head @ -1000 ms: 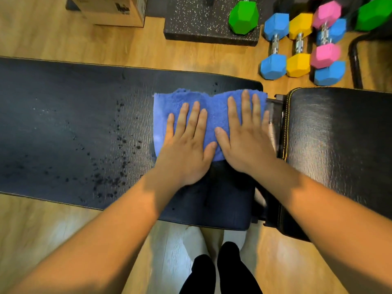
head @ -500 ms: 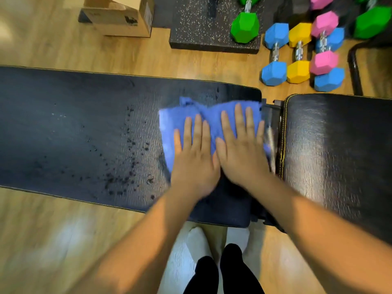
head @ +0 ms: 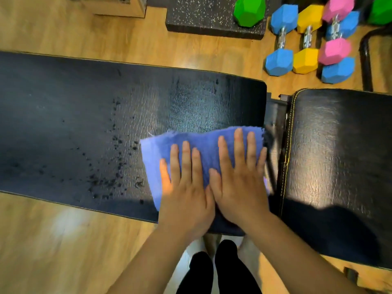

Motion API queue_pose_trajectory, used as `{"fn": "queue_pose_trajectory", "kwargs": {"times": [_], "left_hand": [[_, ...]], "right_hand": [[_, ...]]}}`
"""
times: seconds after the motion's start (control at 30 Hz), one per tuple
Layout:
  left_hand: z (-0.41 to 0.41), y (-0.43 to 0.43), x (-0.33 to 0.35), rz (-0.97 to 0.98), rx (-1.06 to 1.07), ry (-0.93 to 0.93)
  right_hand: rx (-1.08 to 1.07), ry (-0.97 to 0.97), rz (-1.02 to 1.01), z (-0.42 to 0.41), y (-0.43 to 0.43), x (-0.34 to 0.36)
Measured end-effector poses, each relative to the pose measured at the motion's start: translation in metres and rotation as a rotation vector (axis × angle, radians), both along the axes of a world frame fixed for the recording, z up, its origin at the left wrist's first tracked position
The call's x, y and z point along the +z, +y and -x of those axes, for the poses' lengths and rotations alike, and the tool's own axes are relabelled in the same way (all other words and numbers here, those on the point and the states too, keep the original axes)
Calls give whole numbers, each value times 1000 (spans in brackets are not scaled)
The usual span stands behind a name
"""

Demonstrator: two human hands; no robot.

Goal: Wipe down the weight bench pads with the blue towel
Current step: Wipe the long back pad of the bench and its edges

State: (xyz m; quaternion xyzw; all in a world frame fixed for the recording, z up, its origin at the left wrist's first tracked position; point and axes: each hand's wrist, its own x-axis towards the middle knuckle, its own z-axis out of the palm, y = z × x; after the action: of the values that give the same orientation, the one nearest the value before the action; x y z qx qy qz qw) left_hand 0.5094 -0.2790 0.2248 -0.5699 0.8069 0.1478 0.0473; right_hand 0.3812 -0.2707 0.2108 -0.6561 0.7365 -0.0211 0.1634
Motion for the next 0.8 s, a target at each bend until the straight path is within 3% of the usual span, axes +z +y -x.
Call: {"fn": "queue_pose_trajectory", "kwargs": {"times": [0.13, 0.33, 0.5, 0.67, 0.8], "left_hand": [[18, -76, -4, 77, -54, 9], [38, -136, 0, -19, 2, -62], [22, -40, 0, 78, 88, 25], [-14, 98, -12, 57, 107, 3], [-6, 115, -10, 23, 209, -57]], "right_hand": [[-34, 87, -26, 20, -76, 2], [199, 78, -74, 45, -152, 12], [346, 64, 89, 29, -73, 11], [525, -5, 59, -4, 50, 8], [787, -4, 80, 18, 36, 2]]}}
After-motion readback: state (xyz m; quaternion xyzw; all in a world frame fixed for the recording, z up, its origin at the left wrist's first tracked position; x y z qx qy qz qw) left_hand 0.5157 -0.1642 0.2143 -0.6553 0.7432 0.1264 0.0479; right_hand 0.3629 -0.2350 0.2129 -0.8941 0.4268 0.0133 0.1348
